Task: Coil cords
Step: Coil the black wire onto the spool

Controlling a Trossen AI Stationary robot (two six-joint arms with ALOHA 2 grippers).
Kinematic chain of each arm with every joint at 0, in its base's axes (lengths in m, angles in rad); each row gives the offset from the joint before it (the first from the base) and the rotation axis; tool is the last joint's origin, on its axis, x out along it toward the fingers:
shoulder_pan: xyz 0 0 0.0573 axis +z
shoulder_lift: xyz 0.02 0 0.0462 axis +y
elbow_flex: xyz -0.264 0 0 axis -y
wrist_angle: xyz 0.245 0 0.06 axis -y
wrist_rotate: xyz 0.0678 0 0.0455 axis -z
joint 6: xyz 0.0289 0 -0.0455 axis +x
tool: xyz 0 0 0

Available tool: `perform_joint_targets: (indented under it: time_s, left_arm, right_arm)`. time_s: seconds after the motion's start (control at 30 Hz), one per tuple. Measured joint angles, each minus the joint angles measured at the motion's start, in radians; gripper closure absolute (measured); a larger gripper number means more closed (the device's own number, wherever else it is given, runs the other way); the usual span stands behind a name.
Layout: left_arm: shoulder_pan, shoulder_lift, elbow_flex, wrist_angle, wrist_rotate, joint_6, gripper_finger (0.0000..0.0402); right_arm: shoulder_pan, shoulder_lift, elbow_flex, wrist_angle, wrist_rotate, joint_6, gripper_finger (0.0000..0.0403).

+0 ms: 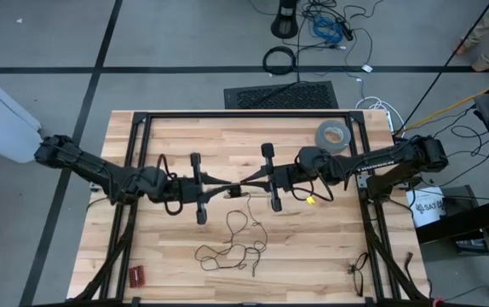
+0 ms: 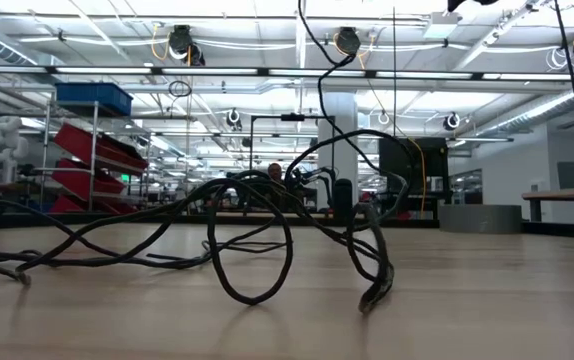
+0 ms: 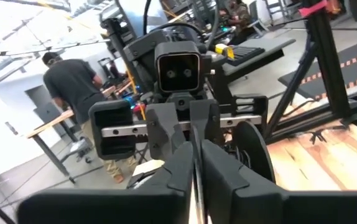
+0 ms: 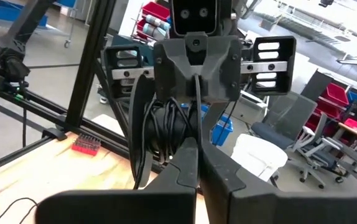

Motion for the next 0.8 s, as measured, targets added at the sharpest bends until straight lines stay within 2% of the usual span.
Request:
perform_joint_targets:
  time_s: [0.2, 0.43, 0.67, 0.8]
  left_arm:
    - [-0.017, 0.000, 0.000, 0.014, -0.053, -0.017, 0.0282]
    - [-0.089, 0.000, 0.000, 0.067, -0.246, 0.028, 0.0207]
    - [-0.150, 0.000, 0.011, 0.098, -0.315, 0.070, 0.0183]
    - [-0.150, -0.001, 0.013, 0.089, -0.309, 0.018, 0.0182]
  right_arm:
    - [0.000, -0.012, 0.000, -0.021, 0.033, 0.000, 0.0403]
    - [-0.014, -0.075, 0.000, -0.087, 0.056, 0.004, 0.0403]
    - [-0.014, -0.165, 0.000, -0.184, 0.134, 0.002, 0.0403]
    - [-0.014, -0.212, 0.000, -0.217, 0.162, 0.003, 0.0403]
